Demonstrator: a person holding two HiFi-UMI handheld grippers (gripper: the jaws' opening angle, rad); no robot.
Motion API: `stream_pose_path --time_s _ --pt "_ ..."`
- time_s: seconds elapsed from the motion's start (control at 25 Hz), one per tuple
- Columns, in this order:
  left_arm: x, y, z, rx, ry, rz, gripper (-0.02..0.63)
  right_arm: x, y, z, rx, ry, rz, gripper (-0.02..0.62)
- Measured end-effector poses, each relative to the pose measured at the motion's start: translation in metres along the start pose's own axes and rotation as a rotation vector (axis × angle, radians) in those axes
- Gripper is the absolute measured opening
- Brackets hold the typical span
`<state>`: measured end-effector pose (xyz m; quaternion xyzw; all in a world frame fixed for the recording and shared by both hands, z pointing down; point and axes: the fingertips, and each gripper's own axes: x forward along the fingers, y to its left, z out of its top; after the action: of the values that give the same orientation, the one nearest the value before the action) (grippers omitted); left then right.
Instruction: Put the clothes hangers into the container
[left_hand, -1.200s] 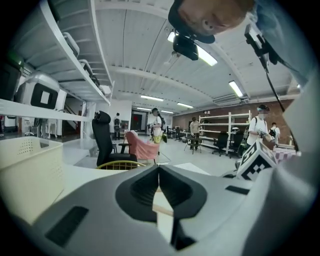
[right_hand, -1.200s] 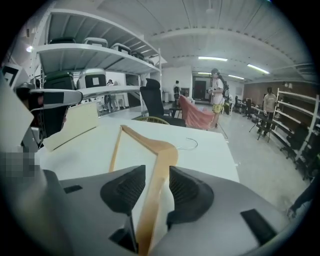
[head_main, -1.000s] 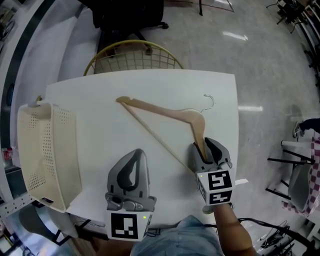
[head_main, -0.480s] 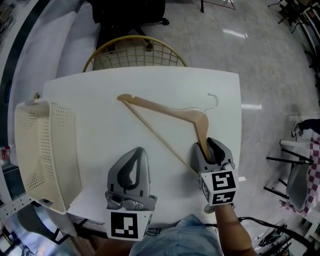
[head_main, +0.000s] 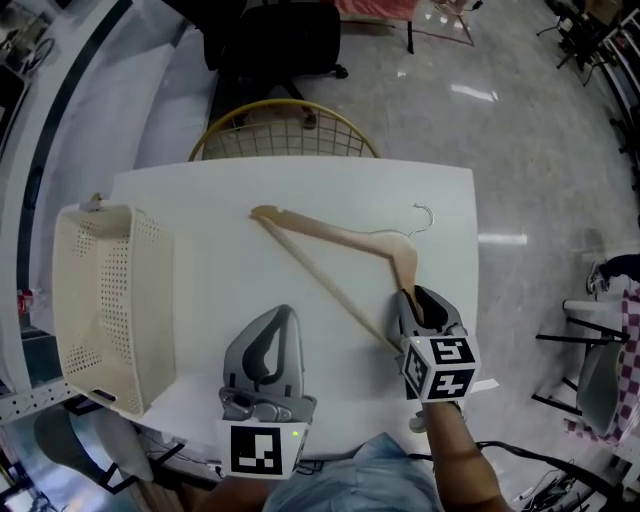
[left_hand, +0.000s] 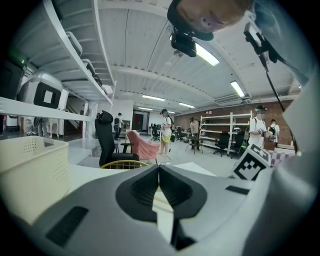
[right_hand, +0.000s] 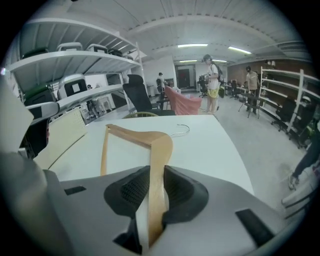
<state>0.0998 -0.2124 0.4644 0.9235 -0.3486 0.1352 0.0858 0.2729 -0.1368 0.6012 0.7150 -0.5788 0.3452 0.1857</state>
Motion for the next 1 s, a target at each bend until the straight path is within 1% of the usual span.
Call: stream_pose_path --time_s 0.24,0.36,0.52,0.68,0.88,1.0 --pt "-0.025 -0.008 0.022 0.038 -0.047 0.033 0.012 -0.038 0.011 0.044 0.031 -0.141 -0.011 0.092" --pt "-0.041 -0.016 0.043 0.069 -0.103 0.061 0.012 -0.064 0.018 0.072 0.033 -0.207 0.002 0.092" --pt "-0.066 -0.028 0.067 0.106 -0.173 0.121 0.012 -0.097 0.027 0.102 0.003 -0.286 0.040 0.092" --pt "-0.097 -0.037 0.084 0.142 -0.219 0.173 0.012 -0.125 0.037 0.108 -0.026 -0.321 0.074 0.092" --pt "-0.133 -0.045 0.092 0.157 -0.274 0.275 0.012 -0.146 0.044 0.105 -0.071 -0.354 0.132 0.092" --pt "-0.156 -0.049 0.095 0.178 -0.284 0.317 0.011 -0.157 0.053 0.099 -0.091 -0.357 0.165 0.092"
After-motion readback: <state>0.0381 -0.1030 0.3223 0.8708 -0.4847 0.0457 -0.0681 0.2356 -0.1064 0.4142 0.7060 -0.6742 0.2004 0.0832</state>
